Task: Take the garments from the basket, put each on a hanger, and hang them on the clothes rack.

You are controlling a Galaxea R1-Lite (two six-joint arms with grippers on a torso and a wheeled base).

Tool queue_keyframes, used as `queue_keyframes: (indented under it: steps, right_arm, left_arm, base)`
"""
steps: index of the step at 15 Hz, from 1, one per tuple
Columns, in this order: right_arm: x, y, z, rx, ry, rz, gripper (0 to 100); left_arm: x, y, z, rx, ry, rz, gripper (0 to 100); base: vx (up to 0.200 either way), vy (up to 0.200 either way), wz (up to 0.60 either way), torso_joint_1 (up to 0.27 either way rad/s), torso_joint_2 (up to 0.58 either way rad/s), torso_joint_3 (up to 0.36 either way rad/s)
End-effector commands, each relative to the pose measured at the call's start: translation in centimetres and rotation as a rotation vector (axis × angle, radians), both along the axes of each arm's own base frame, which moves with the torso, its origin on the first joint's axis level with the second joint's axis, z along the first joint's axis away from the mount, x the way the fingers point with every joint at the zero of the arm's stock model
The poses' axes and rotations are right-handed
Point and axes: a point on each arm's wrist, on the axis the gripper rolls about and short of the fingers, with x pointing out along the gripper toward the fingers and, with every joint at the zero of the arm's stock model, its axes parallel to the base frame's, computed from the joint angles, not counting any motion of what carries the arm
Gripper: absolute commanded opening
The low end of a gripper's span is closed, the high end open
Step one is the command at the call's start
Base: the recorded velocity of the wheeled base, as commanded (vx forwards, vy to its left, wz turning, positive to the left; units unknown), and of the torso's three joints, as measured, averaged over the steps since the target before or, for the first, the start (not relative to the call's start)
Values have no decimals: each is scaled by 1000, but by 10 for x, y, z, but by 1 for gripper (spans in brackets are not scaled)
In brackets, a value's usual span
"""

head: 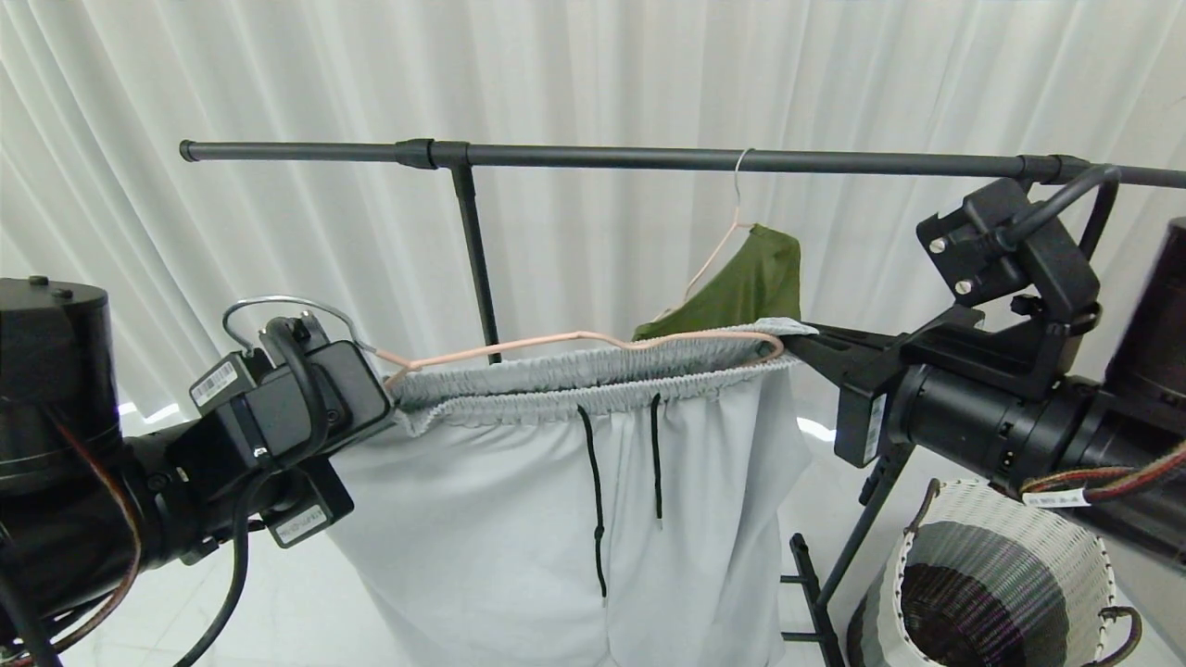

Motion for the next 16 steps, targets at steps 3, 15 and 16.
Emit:
queue_keyframes:
  steps: [3, 15, 16]
  right_arm:
    - [2, -4, -2, -26, 4, -16, 0]
    - [-26, -2, 18, -30, 14, 210, 0]
    - [-29, 9, 15, -40, 24, 245, 0]
  left_arm:
    - [1, 3, 0, 54, -22, -9, 0]
    - [36, 4, -11, 189, 15, 13, 0]
    - [37, 4, -10, 188, 13, 11, 0]
  base:
    - [0, 0, 0, 0, 0, 0]
    - [0, 0, 0, 0, 0, 0]
    - [0, 0, 0, 0, 0, 0]
